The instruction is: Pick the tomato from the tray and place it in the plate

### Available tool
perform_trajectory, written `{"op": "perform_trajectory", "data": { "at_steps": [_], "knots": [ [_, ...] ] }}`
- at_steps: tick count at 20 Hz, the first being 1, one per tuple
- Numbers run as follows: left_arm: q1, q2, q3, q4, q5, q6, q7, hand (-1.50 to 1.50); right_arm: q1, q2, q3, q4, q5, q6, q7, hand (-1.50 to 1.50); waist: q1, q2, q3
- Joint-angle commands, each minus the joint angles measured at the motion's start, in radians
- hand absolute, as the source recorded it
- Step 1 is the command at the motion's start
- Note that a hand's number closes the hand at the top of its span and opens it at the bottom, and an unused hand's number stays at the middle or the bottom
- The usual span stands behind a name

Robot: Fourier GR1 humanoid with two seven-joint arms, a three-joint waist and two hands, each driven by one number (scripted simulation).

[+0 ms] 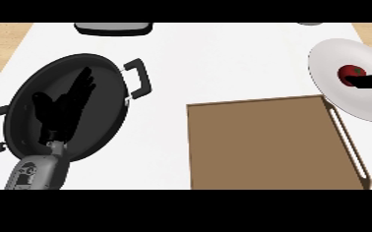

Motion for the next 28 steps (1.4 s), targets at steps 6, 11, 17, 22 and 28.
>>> {"op": "perform_trajectory", "data": {
  "at_steps": [6, 11, 17, 22, 28],
  "knots": [
    [0.041, -0.004, 0.023, 0.027, 0.006, -0.005, -0.039, 0.00, -0.024, 0.056, -0.110, -0.160, -0.217, 0.014, -0.373, -1.50, -0.022, -0.012, -0.002],
    [0.028, 0.031, 0.046, 0.036, 0.009, -0.024, -0.023, 0.00, -0.018, 0.091, -0.177, -0.241, -0.345, 0.075, -0.284, -1.50, -0.035, -0.018, -0.003],
    [0.019, 0.019, 0.047, -0.003, 0.014, -0.017, 0.005, 0.00, 0.008, 0.075, -0.225, -0.256, -0.490, 0.297, -0.203, -1.50, -0.030, -0.015, -0.003],
    [-0.058, 0.004, 0.062, 0.121, -0.006, -0.022, -0.051, 0.00, 0.067, -0.014, -0.216, -0.251, -0.550, 0.343, -0.261, -1.50, -0.023, -0.008, -0.003],
    [0.021, 0.007, 0.063, 0.017, -0.004, -0.042, -0.015, 0.00, 0.225, 0.003, -0.204, -0.356, -0.633, 0.376, -0.286, -1.50, -0.023, -0.010, -0.003]
  ]
}}
